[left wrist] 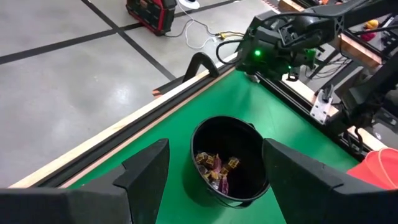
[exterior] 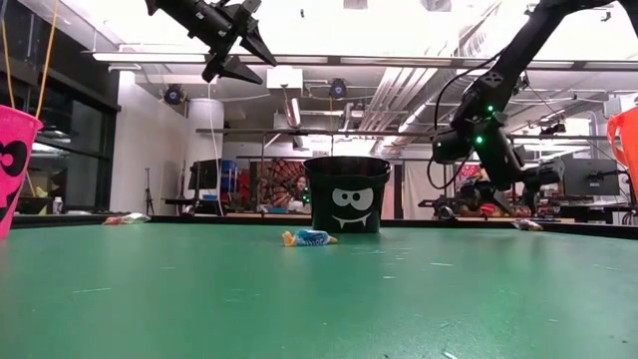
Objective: Sort candy by brand, put in halloween buckets
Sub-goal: Put the transparent candy into the black bucket
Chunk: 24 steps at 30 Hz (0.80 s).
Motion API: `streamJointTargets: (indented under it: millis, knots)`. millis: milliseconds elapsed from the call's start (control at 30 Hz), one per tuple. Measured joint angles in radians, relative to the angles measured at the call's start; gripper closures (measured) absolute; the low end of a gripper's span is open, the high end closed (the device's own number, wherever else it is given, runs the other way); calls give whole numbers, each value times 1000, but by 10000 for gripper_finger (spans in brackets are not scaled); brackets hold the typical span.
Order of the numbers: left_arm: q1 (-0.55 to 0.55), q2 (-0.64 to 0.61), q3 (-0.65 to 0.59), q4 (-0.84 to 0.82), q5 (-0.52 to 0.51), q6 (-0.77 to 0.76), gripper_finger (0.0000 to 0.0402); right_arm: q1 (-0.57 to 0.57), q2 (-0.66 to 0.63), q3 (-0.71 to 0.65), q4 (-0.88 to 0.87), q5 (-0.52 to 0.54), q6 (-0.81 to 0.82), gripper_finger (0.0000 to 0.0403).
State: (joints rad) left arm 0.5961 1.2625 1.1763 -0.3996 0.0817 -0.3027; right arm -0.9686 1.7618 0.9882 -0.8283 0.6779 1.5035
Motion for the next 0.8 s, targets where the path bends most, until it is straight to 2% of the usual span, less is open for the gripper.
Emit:
streamJointTargets:
  millis: [133,300,667,733,800]
  knots:
    - [0,0,0,-1,13,0,155,-21,0,17,-50,-59,-45,246]
    - [0,0,0,0,13,43,155,-28,0,19,-92,-114,-182,278]
    - [0,0,0,-3,13,97,155,-42,0,43,-125,-204,-239,295]
    - [0,0,0,-9,13,97,155,-42,0,47,-129,-205,-232,319]
    - [0,0,0,-21,13,98,155,-39,0,59,-129,-219,-225,362]
